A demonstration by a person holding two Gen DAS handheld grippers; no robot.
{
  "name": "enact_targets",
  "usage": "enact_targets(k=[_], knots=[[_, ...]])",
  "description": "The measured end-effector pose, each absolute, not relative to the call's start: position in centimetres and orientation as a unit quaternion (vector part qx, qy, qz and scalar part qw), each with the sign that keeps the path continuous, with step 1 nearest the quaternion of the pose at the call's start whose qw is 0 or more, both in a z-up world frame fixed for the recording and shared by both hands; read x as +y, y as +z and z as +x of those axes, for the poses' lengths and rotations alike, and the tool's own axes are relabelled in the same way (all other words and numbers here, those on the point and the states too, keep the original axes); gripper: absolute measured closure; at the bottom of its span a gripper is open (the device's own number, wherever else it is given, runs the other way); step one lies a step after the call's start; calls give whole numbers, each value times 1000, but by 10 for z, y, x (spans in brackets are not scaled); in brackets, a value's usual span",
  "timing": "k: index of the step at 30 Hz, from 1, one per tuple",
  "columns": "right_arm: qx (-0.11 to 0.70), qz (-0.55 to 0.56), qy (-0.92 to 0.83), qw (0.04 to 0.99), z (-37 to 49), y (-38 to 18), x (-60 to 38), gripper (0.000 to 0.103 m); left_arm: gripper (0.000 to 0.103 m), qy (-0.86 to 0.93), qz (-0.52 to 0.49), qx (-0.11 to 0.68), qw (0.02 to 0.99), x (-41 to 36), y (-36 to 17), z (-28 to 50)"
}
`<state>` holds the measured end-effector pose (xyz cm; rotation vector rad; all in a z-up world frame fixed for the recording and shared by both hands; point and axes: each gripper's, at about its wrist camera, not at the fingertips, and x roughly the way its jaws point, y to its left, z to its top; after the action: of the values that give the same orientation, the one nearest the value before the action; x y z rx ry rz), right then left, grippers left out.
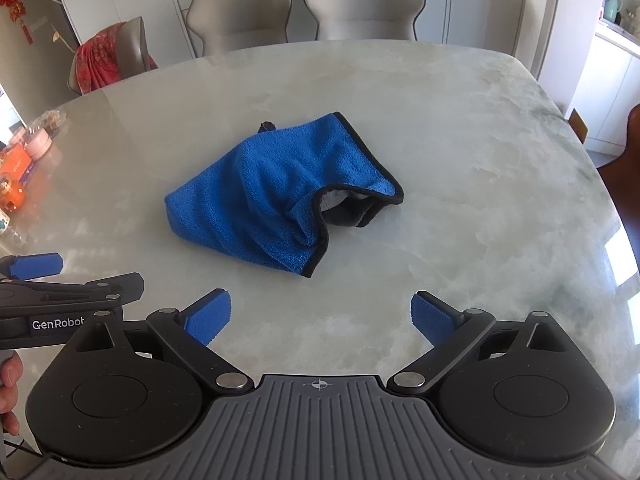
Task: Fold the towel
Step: 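Move both tools toward the crumpled blue towel on the table, then grasp the black-edged corner of the blue towel with the right gripper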
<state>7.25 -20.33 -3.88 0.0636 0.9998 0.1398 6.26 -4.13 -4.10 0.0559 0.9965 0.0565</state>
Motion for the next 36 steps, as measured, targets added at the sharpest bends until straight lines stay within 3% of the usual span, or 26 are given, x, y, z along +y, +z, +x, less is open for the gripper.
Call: enact_targets(k=[29, 36], knots=[[493, 14, 75, 867, 92, -48, -197, 5, 4, 25, 24, 495, 868, -24, -37, 97], [461, -85, 133, 873, 104, -55, -196, 5, 4, 29, 26, 495, 868, -21, -39, 102]])
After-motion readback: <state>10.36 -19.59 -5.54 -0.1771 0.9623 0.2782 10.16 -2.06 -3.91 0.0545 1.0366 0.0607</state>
